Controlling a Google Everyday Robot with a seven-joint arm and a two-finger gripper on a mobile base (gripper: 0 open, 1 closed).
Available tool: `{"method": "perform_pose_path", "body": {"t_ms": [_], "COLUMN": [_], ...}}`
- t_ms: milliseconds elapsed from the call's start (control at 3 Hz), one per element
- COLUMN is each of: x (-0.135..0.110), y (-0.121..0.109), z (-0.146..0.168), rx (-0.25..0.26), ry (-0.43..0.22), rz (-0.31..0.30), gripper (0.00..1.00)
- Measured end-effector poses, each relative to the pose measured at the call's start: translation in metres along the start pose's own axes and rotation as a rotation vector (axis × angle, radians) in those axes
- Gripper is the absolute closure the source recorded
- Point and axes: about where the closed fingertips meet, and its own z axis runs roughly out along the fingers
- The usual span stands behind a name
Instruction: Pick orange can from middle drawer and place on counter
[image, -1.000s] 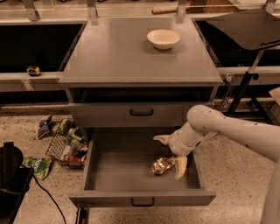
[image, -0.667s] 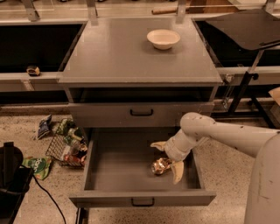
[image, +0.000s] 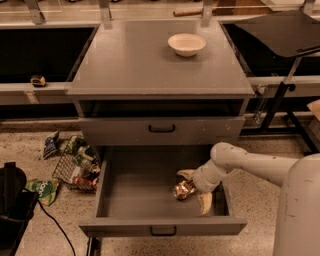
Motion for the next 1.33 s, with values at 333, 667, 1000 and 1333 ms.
{"method": "perform_pose_path", "body": {"t_ms": [333,667,1000,1333], "x": [0.011,0.027,0.04,0.048], "y": [0.003,0.009,0.013,0.014], "z": [0.007,0.02,0.033,0.043], "rx": [0.017,0.03,0.03,0.022], "ry": [0.0,0.005,-0.002,-0.01], "rz": [0.016,0.042,0.067,0.084], "gripper": [0.0,0.18,0.41,0.65]}}
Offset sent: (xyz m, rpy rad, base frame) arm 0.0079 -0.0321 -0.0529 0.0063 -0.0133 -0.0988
